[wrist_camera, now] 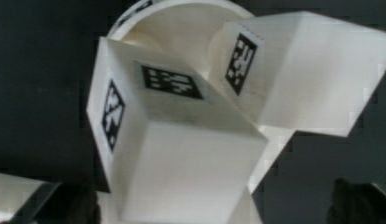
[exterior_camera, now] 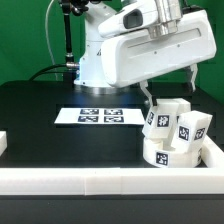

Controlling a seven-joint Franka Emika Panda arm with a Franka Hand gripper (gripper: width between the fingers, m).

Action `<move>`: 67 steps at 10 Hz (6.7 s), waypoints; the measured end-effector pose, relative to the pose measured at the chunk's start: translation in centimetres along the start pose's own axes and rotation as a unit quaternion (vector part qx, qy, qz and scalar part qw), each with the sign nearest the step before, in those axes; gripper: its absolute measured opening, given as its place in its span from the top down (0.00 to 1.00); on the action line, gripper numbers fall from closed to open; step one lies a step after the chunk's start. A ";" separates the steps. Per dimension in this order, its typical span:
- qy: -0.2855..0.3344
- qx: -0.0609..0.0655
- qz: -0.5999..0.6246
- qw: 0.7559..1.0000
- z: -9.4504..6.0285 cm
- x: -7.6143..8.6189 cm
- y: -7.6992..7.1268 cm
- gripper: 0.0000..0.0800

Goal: Assemble stool

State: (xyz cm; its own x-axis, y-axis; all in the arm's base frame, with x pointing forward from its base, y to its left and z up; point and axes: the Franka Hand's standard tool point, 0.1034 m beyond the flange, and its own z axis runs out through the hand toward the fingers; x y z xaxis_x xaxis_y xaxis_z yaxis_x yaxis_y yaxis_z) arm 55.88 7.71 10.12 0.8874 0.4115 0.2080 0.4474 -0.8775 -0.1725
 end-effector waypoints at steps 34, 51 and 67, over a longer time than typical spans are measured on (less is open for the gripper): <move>-0.026 -0.029 -0.287 0.957 1.1 -1.6 3.0 0.57; 0.053 -0.012 0.435 0.899 1.6 -1.1 1.3 0.57; 0.024 -0.011 0.254 0.967 -0.8 0.5 -0.8 0.19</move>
Offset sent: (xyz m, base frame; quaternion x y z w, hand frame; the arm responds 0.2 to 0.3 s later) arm 0.0000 0.0000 0.0000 0.0000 0.0000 -0.1296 0.9916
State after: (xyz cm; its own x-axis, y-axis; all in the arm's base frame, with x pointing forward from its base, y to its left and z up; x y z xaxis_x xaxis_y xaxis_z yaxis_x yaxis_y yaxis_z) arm 55.86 8.47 11.17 0.9856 -0.0860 0.1455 -0.0486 -0.9687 -0.2433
